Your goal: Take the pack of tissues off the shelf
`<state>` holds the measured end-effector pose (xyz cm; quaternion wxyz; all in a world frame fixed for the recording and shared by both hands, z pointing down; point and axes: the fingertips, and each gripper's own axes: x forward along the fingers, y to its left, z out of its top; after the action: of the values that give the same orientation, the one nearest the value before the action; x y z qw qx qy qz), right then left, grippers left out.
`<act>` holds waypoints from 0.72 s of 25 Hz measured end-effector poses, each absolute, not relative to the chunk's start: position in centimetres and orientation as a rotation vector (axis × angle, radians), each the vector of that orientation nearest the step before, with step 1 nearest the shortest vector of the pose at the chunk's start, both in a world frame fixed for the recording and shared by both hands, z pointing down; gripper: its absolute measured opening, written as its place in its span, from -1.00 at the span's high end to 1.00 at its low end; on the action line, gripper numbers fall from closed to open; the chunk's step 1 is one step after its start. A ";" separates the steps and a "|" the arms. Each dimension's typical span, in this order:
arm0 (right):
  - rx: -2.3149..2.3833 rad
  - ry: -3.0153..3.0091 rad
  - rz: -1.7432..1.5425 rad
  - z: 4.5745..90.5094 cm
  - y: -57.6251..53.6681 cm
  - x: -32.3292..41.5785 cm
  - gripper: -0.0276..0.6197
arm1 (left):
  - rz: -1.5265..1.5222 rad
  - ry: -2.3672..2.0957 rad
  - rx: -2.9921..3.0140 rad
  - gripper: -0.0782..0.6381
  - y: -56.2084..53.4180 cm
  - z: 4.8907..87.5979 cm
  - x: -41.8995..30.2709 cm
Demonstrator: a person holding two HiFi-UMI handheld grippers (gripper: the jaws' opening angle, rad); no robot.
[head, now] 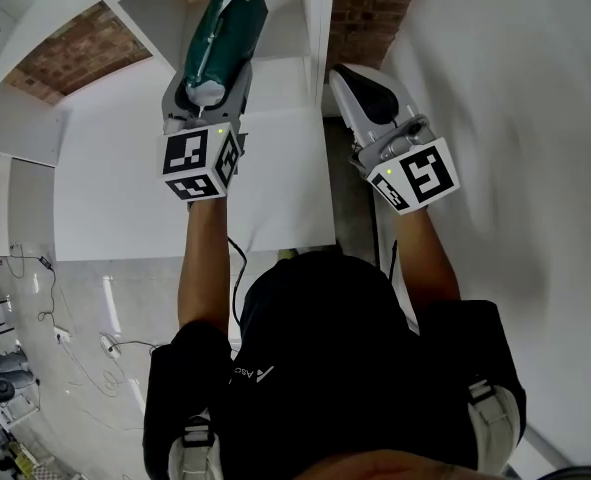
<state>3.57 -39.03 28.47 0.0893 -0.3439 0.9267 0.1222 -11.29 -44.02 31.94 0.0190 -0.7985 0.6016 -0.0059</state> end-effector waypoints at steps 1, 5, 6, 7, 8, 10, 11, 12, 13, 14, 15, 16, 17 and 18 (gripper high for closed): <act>-1.021 2.752 0.356 28.4 -38.7 3.5 0.91 | 0.004 1.851 -2.483 -0.06 -43.1 31.6 -11.1; -1.017 2.729 0.318 28.4 -37.6 3.6 0.91 | 0.097 1.792 -2.490 -0.06 -39.8 30.2 -10.6; -1.017 2.722 0.309 28.5 -37.2 3.7 0.91 | 0.118 1.785 -2.491 -0.06 -39.0 30.0 -10.5; -1.016 2.718 0.301 28.6 -36.8 3.8 0.91 | 0.138 1.781 -2.494 -0.06 -38.2 29.9 -10.3; -1.014 2.716 0.296 28.7 -36.3 3.9 0.91 | 0.158 1.777 -2.499 -0.06 -37.4 29.9 -10.2; -1.008 2.721 0.292 29.0 -35.7 3.9 0.91 | 0.185 1.767 -2.512 -0.06 -36.2 30.0 -9.9; -1.005 2.726 0.291 29.1 -35.5 3.8 0.91 | 0.192 1.762 -2.519 -0.06 -35.9 30.0 -9.8; -1.004 2.732 0.292 29.2 -35.5 3.6 0.91 | 0.197 1.756 -2.527 -0.06 -35.7 29.9 -9.7; -1.004 2.737 0.293 29.2 -35.4 3.4 0.91 | 0.202 1.750 -2.534 -0.06 -35.6 29.9 -9.7; -1.006 2.743 0.297 29.3 -35.4 3.2 0.91 | 0.204 1.745 -2.539 -0.06 -35.5 29.8 -9.7; -1.009 2.749 0.302 29.3 -35.3 3.1 0.91 | 0.205 1.742 -2.542 -0.06 -35.4 29.7 -9.6; -1.013 2.753 0.309 29.3 -35.2 3.1 0.91 | 0.204 1.742 -2.542 -0.06 -35.4 29.6 -9.7; -1.017 2.756 0.319 29.3 -35.2 3.1 0.91 | 0.203 1.743 -2.541 -0.06 -35.4 29.6 -9.7; -1.022 2.758 0.331 29.3 -35.1 3.1 0.91 | 0.202 1.744 -2.539 -0.06 -35.3 29.6 -9.7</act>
<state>3.14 -35.12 29.33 0.0907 -0.3440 0.9279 0.1114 -9.65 -35.33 29.58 0.0272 -0.8223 0.5646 0.0655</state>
